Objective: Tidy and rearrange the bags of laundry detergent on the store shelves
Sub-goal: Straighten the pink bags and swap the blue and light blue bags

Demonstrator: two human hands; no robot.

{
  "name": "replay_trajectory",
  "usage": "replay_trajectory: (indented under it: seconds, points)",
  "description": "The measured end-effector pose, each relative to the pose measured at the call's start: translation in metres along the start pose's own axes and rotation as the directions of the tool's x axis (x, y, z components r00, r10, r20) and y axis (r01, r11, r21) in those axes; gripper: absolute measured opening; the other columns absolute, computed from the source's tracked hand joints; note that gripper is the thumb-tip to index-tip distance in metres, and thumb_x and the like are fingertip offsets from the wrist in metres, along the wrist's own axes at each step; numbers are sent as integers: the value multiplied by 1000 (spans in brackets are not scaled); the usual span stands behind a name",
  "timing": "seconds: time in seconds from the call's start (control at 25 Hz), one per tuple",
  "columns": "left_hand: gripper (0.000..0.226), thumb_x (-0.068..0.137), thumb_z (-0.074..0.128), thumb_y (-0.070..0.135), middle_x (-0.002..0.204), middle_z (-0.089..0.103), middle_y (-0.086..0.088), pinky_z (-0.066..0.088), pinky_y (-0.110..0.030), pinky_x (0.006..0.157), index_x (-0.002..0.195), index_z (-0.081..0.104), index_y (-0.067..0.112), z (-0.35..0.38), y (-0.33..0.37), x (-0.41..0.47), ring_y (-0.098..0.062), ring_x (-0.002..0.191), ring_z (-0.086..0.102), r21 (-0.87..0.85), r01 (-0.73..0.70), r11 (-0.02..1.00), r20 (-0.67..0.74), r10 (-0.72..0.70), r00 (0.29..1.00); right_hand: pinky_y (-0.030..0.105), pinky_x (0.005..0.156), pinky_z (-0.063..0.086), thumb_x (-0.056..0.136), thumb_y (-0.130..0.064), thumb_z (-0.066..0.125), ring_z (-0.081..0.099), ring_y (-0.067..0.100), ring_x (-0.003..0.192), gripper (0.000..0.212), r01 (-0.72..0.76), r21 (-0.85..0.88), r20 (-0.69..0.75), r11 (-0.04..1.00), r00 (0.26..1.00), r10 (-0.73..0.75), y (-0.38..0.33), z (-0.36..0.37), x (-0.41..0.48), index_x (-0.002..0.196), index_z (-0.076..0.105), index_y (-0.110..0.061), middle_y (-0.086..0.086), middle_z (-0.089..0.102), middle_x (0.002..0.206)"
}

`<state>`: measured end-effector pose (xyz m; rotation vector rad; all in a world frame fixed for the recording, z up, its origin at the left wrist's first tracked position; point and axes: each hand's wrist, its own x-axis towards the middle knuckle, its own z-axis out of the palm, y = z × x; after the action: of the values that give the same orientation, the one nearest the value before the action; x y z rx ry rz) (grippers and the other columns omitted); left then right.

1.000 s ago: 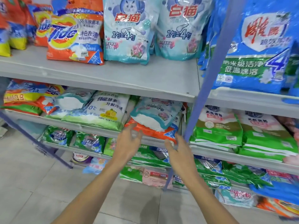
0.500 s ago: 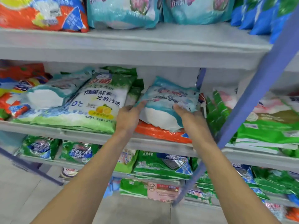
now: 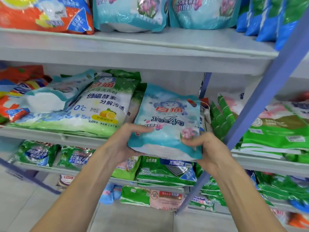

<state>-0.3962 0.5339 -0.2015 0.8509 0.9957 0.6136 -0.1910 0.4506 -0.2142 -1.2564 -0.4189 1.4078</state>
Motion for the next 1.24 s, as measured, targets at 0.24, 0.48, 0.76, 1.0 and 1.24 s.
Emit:
replay_trajectory:
  seconds: [0.24, 0.48, 0.76, 1.0, 1.24]
  points:
    - [76, 59, 86, -7, 115, 75, -15, 61, -38, 72, 129, 62, 11, -12, -22, -48, -30, 100, 75, 22, -87, 996, 46, 86, 995, 53, 90, 58, 68, 11, 73, 72, 32, 107, 67, 61, 47, 84, 997, 994, -65, 26, 11, -52, 127, 64, -19, 9, 75, 117]
    - [97, 21, 101, 8, 106, 76, -21, 62, -43, 67, 113, 72, 11, -34, -38, -114, -35, 84, 76, -177, -33, 984, 114, 54, 992, 55, 82, 60, 58, 7, 80, 73, 39, 102, 72, -8, 5, 142, 1000, 990, 7, 33, 24, -110, 125, 65, -13, 18, 75, 115]
    - [80, 53, 78, -13, 120, 70, -28, 56, -60, 89, 129, 62, 6, -39, -14, -186, -49, 105, 69, -38, 11, 999, 215, -3, 977, 47, 88, 59, 53, 9, 83, 72, 39, 106, 78, 14, -110, 164, 994, 986, 4, 10, 50, -187, 127, 62, -6, 19, 74, 117]
    - [91, 48, 84, -10, 122, 67, -31, 51, -67, 94, 134, 57, 3, -39, 23, -224, -53, 108, 66, -27, -17, 1000, 314, 24, 949, 51, 92, 57, 57, -1, 84, 72, 39, 103, 70, 17, -68, 99, 998, 995, -10, -16, 81, -235, 124, 66, -7, 19, 74, 115]
    - [62, 59, 91, -3, 108, 77, -18, 61, -47, 80, 115, 70, 15, -7, 96, -262, -34, 94, 75, 134, -253, 958, 293, 206, 934, 44, 90, 57, 39, -6, 92, 72, 38, 105, 89, 179, -83, 30, 980, 984, -177, -59, 105, -263, 124, 64, -7, 17, 75, 114]
